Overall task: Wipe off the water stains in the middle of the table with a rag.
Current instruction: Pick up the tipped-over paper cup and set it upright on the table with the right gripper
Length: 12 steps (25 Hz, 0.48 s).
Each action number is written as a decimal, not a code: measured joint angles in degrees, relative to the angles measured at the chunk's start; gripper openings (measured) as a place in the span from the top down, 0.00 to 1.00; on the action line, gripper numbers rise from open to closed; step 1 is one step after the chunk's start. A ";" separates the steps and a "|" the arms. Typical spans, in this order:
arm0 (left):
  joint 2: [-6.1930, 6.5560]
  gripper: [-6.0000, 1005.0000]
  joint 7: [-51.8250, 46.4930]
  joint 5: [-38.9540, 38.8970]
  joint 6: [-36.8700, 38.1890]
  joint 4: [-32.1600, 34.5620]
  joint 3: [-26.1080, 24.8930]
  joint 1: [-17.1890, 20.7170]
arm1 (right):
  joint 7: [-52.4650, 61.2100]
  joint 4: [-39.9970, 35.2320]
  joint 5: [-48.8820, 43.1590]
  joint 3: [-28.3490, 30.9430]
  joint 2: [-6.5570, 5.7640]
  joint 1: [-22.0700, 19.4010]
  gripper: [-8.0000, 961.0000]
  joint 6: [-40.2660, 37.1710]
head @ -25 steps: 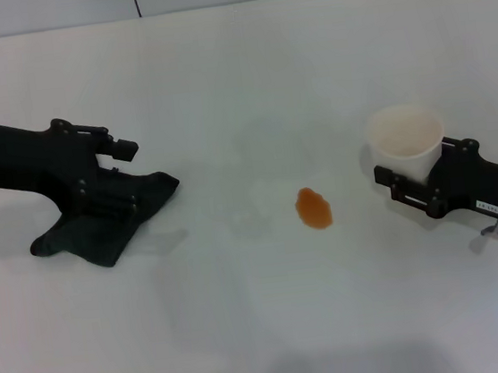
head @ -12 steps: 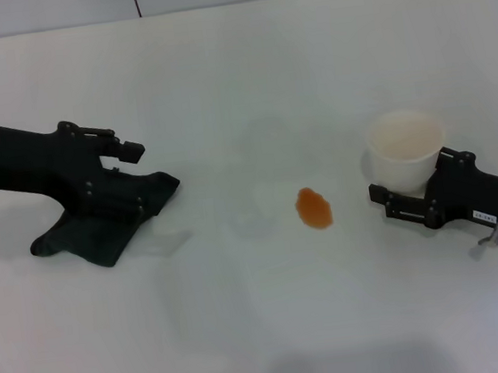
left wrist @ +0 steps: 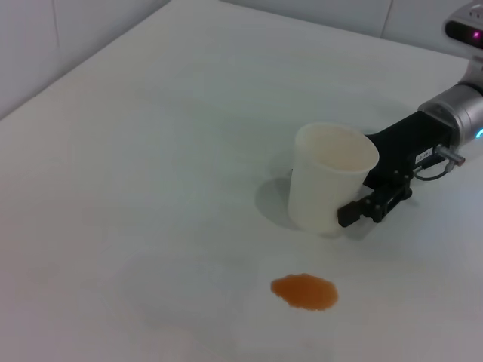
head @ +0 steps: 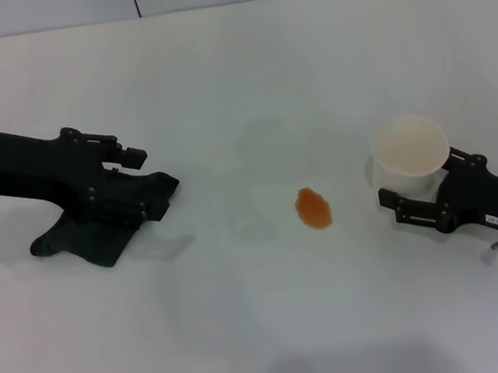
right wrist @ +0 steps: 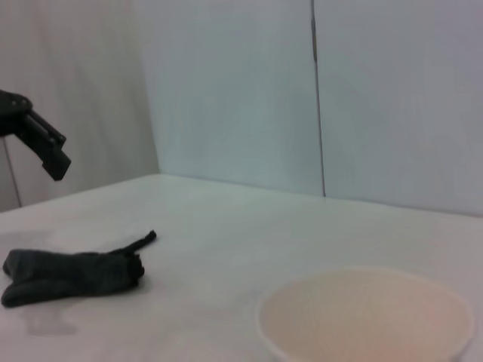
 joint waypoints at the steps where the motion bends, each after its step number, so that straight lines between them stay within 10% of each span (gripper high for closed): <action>1: 0.00 0.19 -0.08 0.00 0.03 0.00 0.00 0.03 | 0.24 -0.14 -0.16 -0.17 -0.13 -0.16 0.10 -0.02; 12: -0.11 0.19 -0.74 0.01 -0.28 0.00 0.01 0.07 | 10.90 -10.59 -9.88 -0.65 -1.37 -4.64 0.10 -0.44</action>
